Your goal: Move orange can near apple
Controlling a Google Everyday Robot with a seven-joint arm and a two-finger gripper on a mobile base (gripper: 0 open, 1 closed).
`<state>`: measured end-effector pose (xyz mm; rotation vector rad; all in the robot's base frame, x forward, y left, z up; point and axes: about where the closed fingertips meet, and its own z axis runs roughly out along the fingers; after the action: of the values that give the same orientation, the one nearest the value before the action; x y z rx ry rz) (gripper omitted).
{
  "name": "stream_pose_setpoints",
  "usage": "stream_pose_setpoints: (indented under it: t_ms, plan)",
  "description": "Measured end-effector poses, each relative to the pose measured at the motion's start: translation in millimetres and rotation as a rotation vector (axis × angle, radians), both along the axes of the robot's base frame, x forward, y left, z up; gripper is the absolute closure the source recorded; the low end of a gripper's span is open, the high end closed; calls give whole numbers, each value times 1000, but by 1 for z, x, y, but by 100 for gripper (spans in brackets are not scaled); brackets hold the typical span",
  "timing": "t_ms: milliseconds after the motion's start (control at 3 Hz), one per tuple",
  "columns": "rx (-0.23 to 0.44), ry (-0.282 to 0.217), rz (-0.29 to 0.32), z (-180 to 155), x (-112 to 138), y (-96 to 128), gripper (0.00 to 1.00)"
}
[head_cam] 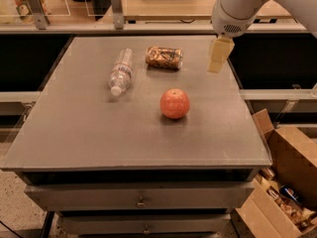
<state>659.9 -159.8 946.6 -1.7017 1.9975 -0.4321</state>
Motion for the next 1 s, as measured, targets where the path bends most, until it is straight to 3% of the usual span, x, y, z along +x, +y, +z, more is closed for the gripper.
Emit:
stream_pose_setpoints:
  t_ms: [333,1000]
  plan:
    - [24,-12,33,-6,6,15,0]
    - [28,-31,61,-29,42,40,0]
